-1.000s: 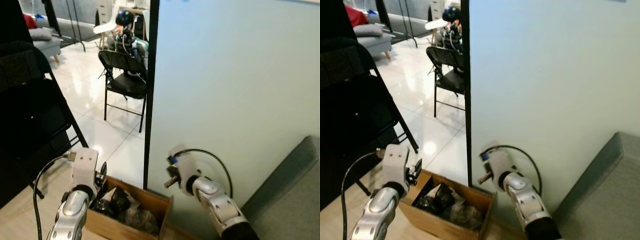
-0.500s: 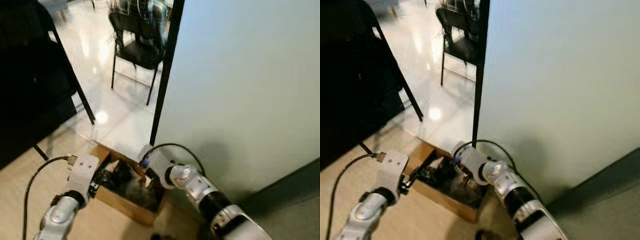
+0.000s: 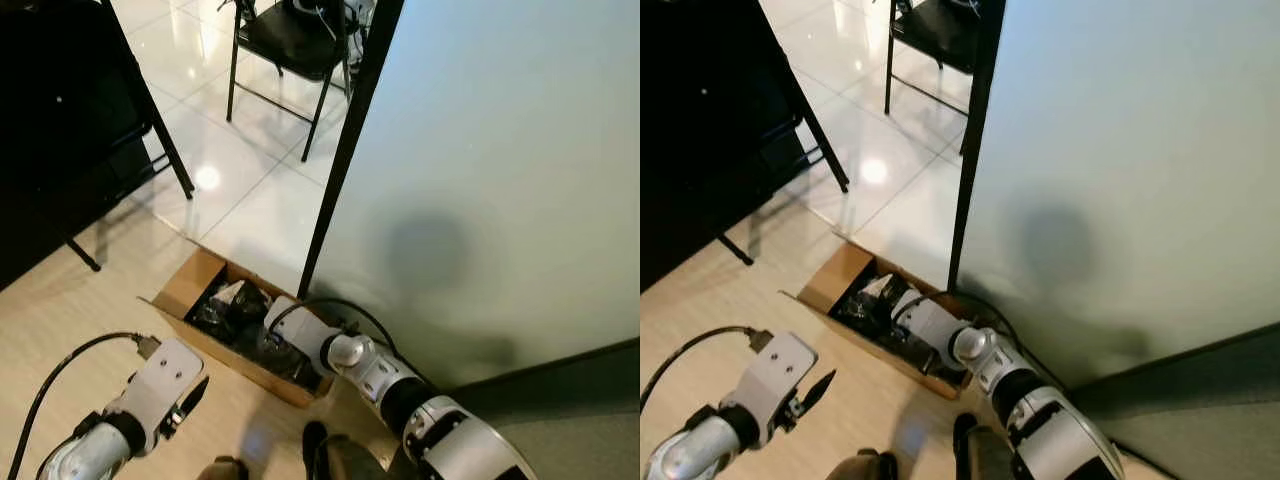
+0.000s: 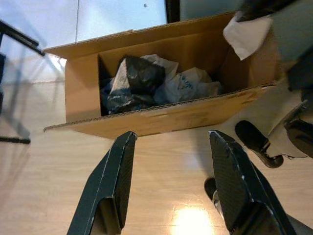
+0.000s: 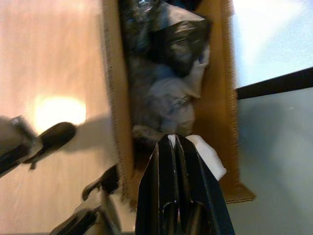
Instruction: Clean up the room
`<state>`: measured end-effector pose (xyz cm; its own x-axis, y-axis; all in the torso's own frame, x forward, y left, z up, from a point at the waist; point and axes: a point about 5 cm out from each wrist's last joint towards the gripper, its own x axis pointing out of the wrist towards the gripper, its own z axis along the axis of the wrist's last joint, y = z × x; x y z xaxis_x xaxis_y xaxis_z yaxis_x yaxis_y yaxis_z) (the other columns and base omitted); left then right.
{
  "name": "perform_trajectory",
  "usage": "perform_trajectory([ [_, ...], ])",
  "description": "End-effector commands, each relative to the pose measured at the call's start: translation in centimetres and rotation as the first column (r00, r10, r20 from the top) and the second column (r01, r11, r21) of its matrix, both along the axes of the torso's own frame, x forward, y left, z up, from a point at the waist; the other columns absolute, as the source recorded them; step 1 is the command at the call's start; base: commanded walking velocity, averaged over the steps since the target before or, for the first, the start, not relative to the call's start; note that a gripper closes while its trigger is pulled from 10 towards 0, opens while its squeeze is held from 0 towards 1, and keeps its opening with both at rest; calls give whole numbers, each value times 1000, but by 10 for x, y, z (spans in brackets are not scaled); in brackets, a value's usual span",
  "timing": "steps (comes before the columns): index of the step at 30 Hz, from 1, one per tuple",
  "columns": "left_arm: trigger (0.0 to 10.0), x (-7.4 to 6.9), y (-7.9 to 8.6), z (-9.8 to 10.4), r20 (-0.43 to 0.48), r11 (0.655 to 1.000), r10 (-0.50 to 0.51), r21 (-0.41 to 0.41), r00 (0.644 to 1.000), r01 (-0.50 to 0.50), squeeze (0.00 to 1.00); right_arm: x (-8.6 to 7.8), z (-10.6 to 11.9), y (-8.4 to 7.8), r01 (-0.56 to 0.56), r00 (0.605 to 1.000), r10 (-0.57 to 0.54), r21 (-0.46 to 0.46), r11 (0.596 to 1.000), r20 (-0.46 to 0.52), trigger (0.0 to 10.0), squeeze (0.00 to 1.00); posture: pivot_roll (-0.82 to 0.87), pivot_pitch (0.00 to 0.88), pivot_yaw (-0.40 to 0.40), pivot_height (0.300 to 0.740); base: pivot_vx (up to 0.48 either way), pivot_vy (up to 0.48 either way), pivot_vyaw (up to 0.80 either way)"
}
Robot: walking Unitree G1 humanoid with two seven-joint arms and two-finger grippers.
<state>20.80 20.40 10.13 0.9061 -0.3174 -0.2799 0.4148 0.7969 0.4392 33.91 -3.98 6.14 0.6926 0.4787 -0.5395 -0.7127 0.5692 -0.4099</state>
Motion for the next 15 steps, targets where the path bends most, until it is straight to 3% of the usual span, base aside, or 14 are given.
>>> perform_trajectory([
  [1, 10000, -7, -3, -5, -35, 999, -36, 29, 999, 37, 0, 1, 0, 0, 31, 999, -31, 25, 999, 28, 10000, 0, 139, 415, -113, 740, 0, 0, 0],
  [4, 10000, -7, -4, -5, -35, 999, -41, 31, 999, 42, 0, 3, 4, 0, 35, 997, -37, 28, 999, 61, 10000, 0, 139, 415, -113, 740, 0, 0, 0],
  [8, 10000, -9, -6, -2, -37, 998, -48, 26, 998, 49, 0, 13, 20, 3, 26, 979, -26, 2, 1000, 202, 10000, 0, 145, 417, -111, 740, 0, 0, 0],
  [15, 10000, -12, -7, -1, -48, 998, -61, 21, 997, 62, 0, 16, 25, 3, 20, 975, -18, -4, 1000, 222, 10000, 0, 149, 419, -109, 740, 0, 0, 0],
])
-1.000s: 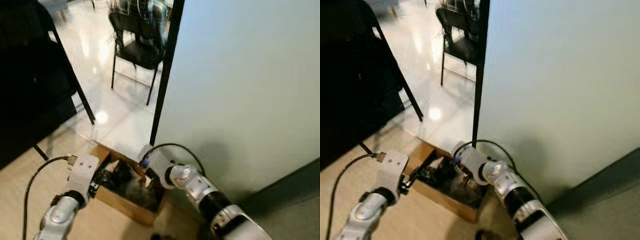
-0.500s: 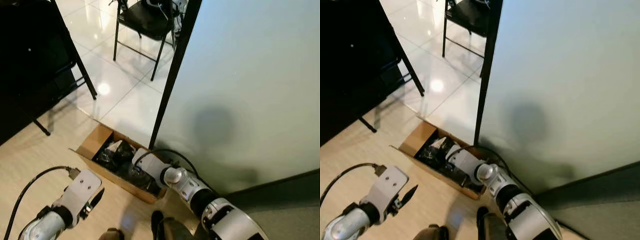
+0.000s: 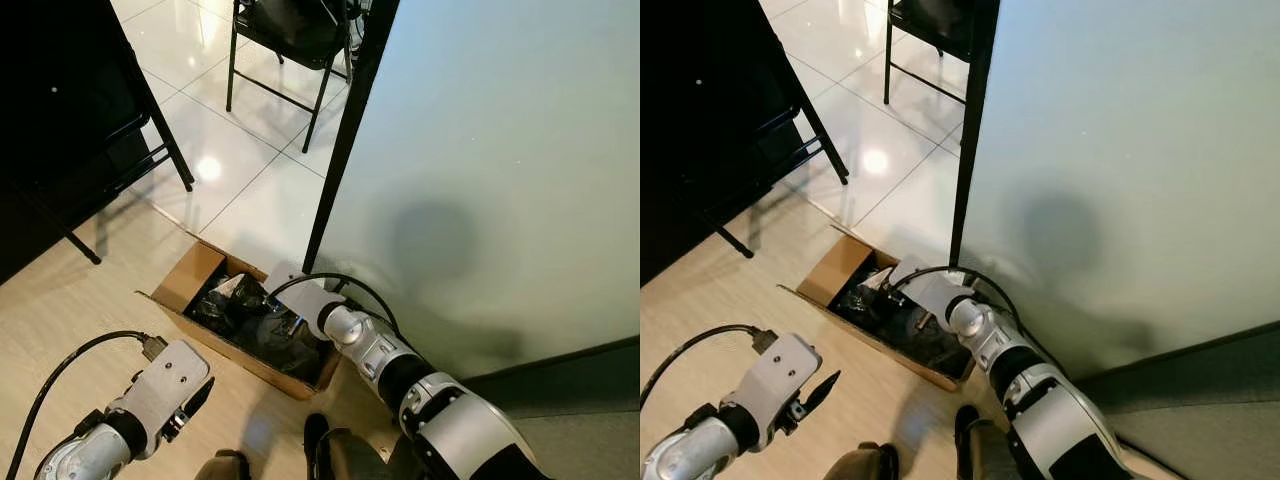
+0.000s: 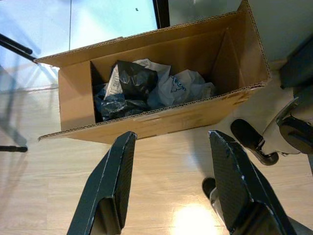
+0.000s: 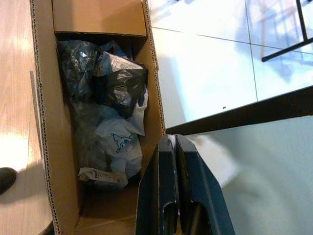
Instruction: Clean up the room
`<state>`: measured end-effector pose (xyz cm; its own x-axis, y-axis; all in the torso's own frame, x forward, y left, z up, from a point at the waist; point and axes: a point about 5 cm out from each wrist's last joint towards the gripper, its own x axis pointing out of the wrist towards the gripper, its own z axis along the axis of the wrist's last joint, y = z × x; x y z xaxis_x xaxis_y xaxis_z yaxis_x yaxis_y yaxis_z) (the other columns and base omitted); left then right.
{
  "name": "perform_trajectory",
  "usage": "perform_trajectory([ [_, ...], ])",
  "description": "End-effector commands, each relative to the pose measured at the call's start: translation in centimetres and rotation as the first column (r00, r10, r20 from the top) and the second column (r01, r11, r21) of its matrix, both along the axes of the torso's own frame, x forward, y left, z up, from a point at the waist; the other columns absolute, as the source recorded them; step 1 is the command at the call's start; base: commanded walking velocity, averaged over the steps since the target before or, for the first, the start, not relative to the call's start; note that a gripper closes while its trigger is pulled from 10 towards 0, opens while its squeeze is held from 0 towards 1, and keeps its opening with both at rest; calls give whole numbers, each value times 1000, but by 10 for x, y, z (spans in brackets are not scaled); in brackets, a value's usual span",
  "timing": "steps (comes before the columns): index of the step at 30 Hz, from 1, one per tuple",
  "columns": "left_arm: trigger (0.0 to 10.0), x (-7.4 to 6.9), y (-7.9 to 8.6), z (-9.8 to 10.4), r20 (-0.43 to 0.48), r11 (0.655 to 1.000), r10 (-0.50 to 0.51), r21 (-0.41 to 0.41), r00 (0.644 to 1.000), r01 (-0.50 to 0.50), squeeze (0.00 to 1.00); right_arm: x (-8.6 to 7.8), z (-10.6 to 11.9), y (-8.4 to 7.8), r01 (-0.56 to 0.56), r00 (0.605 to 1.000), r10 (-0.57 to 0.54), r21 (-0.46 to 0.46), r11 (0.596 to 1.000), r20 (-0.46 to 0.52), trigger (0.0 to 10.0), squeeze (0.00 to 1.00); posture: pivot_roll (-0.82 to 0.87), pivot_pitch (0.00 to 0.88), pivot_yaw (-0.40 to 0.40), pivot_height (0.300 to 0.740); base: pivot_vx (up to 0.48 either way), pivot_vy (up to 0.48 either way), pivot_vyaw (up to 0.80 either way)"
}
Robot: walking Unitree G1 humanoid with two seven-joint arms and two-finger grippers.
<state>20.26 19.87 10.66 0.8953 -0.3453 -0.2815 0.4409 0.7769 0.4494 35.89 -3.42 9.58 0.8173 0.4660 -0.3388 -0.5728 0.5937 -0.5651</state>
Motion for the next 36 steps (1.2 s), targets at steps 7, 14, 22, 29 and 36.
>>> perform_trajectory([
  [7, 10000, -6, -2, -7, -57, 999, -36, 10, 998, 37, 0, -5, -12, -4, -25, 1000, 24, -81, 996, -15, 10000, 1000, 153, 411, -105, 740, 0, 0, 0],
  [14, 10000, -6, -1, -7, -60, 999, -37, 16, 997, 38, 0, -1, -6, -7, 5, 994, 12, -150, 989, 112, 10000, 0, 158, 403, -102, 740, 0, 0, 0],
  [22, 10000, -3, 1, -8, -61, 999, -33, 23, 998, 35, 0, 0, -2, -6, 9, 988, 16, -158, 987, 157, 10000, 0, 151, 383, -99, 740, 0, 0, 0],
  [29, 10000, 12, 13, -20, -75, 972, 227, -42, 971, -231, 0, 14, 8, -21, 319, 945, -282, 272, 908, -166, 10000, 0, 77, 275, -88, 740, 0, 0, 0],
  [36, 10000, 23, 5, -33, -99, 913, 373, -134, 922, -384, 0, 11, 2, -27, 370, 910, -238, 406, 836, -339, 10000, 0, 8, 191, -54, 740, 0, 0, 0],
])
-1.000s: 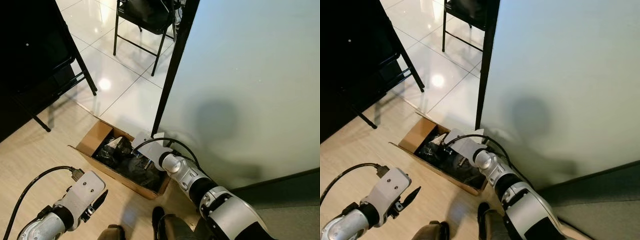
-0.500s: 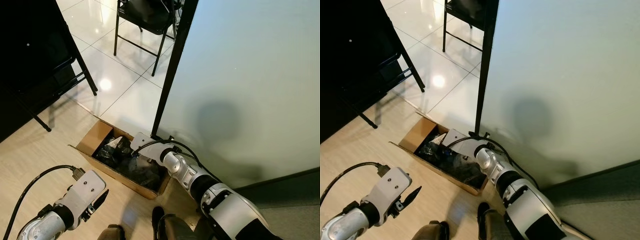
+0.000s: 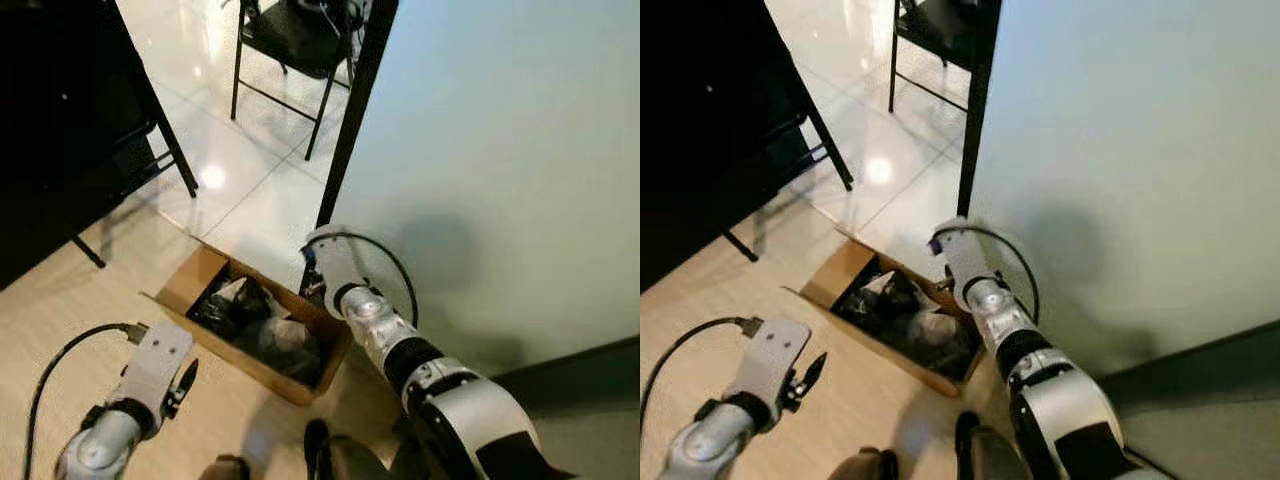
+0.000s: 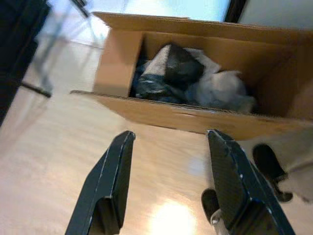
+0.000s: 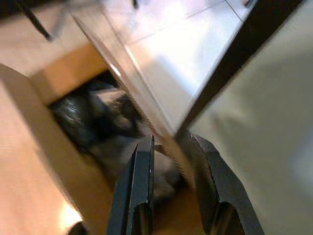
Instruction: Clean up the room
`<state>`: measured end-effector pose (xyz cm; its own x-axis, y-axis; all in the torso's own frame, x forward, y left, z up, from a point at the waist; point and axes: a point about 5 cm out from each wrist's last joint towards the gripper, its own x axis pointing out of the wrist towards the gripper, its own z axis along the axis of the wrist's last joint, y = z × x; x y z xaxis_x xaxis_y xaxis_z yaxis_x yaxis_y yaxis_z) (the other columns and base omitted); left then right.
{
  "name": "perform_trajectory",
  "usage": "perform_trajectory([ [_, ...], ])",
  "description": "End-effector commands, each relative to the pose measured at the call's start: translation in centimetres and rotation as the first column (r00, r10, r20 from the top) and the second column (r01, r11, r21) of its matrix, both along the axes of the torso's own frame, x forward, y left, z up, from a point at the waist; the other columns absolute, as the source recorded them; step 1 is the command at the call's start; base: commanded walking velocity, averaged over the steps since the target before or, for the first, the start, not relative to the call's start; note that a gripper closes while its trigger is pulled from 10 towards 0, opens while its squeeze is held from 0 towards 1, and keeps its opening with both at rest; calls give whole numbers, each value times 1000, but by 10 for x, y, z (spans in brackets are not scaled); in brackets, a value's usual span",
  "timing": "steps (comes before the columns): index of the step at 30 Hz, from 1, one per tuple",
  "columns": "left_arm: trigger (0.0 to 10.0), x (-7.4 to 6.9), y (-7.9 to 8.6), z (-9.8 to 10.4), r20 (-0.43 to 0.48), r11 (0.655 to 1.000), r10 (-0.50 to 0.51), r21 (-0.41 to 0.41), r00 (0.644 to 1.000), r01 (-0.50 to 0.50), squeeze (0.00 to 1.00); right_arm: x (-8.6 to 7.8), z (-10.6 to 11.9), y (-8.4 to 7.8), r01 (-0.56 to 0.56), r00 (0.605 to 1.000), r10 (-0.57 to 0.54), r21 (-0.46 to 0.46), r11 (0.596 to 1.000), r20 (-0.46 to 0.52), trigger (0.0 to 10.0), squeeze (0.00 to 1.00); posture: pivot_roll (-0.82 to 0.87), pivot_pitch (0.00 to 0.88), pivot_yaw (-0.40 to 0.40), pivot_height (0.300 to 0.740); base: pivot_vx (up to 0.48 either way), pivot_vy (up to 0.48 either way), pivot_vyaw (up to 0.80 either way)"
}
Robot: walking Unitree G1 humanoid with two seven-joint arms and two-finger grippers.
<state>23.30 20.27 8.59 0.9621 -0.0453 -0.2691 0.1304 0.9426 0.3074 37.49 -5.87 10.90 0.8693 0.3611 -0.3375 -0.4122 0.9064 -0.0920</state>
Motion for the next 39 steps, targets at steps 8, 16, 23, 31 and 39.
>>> perform_trajectory([
  [8, 10000, 12, -23, -20, -56, 997, 38, -63, 998, -41, 0, -39, -34, -34, 104, 995, -104, 106, 989, -4, 10000, 0, -17, 149, -5, 740, 0, 0, 0],
  [16, 10000, 25, -26, -14, -13, 993, 55, -105, 998, -56, 0, -60, -36, -63, 201, 980, -197, 214, 956, -41, 10000, 0, -38, 147, 40, 740, 0, 0, 0],
  [23, 10000, 26, -21, -13, -17, 979, 117, -164, 993, -118, 0, -71, -38, -76, 235, 972, -235, 141, 962, -20, 10000, 0, -41, 131, 40, 740, 0, 0, 0],
  [31, 10000, 23, -21, -14, -14, 972, 162, -167, 987, -162, 0, -75, -44, -76, 232, 972, -226, 96, 968, -68, 10000, 0, -26, 130, -4, 740, 0, 0, 0],
  [39, 10000, 25, -25, -14, -14, 974, 147, -172, 989, -147, 0, -80, -43, -70, 215, 975, -209, 93, 972, -71, 10000, 0, -27, 130, -11, 740, 0, 0, 0],
])
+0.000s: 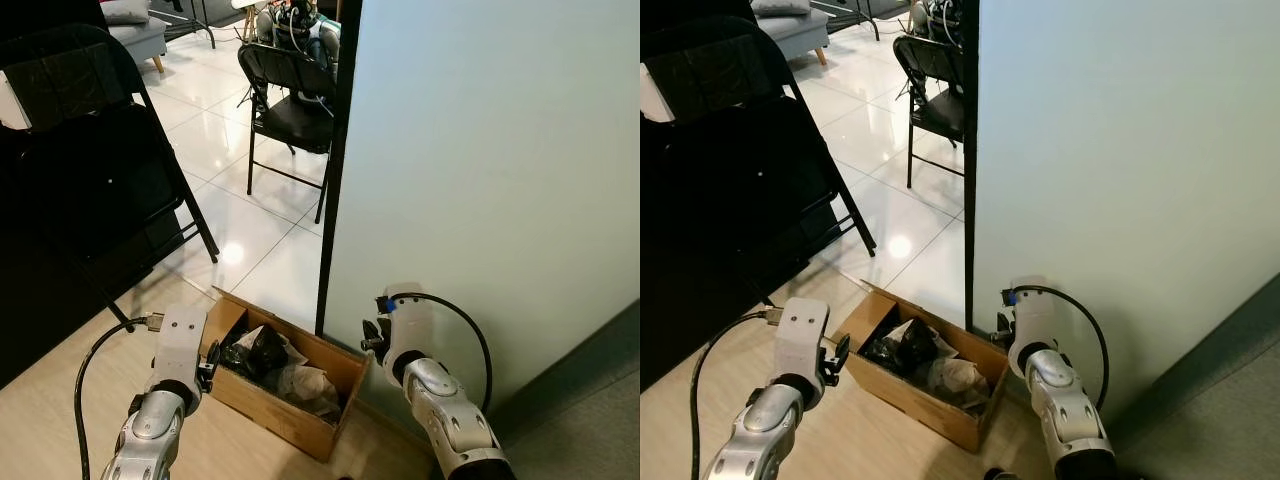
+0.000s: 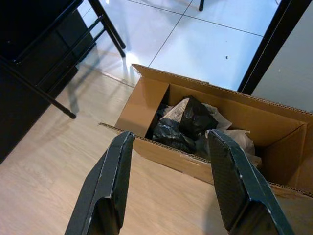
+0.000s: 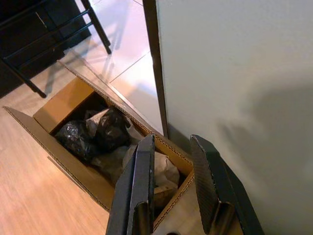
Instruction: Clean up the room
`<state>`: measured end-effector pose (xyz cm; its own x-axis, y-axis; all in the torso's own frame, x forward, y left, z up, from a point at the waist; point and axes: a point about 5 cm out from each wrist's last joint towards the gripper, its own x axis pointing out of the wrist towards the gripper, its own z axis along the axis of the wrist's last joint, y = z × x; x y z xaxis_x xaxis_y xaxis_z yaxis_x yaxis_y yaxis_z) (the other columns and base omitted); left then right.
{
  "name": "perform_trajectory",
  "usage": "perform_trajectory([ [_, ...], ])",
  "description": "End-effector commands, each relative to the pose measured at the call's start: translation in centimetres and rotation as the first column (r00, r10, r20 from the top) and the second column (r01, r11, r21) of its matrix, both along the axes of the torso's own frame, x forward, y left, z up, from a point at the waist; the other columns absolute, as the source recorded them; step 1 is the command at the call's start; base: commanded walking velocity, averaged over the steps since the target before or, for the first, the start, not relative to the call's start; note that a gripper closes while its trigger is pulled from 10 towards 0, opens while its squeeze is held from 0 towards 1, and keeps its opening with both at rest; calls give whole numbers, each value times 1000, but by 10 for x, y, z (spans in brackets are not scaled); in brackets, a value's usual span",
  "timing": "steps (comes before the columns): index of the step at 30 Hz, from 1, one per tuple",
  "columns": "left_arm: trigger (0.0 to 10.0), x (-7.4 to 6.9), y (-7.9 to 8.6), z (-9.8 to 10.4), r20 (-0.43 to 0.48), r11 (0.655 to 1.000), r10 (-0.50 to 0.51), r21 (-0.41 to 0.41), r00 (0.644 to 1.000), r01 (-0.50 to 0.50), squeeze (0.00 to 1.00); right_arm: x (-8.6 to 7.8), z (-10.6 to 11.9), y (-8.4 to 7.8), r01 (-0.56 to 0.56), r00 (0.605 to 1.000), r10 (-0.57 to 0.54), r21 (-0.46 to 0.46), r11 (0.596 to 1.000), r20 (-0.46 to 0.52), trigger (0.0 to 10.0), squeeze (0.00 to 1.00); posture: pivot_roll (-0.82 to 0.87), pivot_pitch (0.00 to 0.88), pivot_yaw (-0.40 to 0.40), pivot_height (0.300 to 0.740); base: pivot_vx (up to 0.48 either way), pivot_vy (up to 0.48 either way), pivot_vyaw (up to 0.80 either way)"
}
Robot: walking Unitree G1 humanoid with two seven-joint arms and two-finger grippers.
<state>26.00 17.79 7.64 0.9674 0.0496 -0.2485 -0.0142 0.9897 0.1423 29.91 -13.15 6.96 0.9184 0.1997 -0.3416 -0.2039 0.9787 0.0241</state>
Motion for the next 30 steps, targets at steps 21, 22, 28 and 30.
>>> perform_trajectory([
  [21, 10000, -3, -4, -6, -26, 1000, -8, -11, 1000, 7, 0, -9, -4, 2, -11, 999, 11, 9, 1000, -44, 10000, 0, -36, 132, -20, 740, 0, 0, -267],
  [22, 10000, -3, -4, -6, -26, 1000, -8, -11, 1000, 7, 0, -9, -4, 2, -11, 999, 11, 9, 1000, -44, 10000, 0, -36, 132, -20, 740, 0, 0, -800],
  [28, 10000, 0, -6, -4, -17, 1000, -22, -11, 1000, 21, 0, -9, -3, 5, -27, 998, 29, 28, 999, -57, 10000, 0, -36, 125, -22, 740, 0, 0, -800],
  [30, 10000, 1, -4, -3, -14, 1000, -19, -9, 1000, 19, 0, -9, -2, 7, -48, 996, 50, 32, 998, -68, 10000, 0, -37, 123, -22, 740, 0, 0, -800],
])
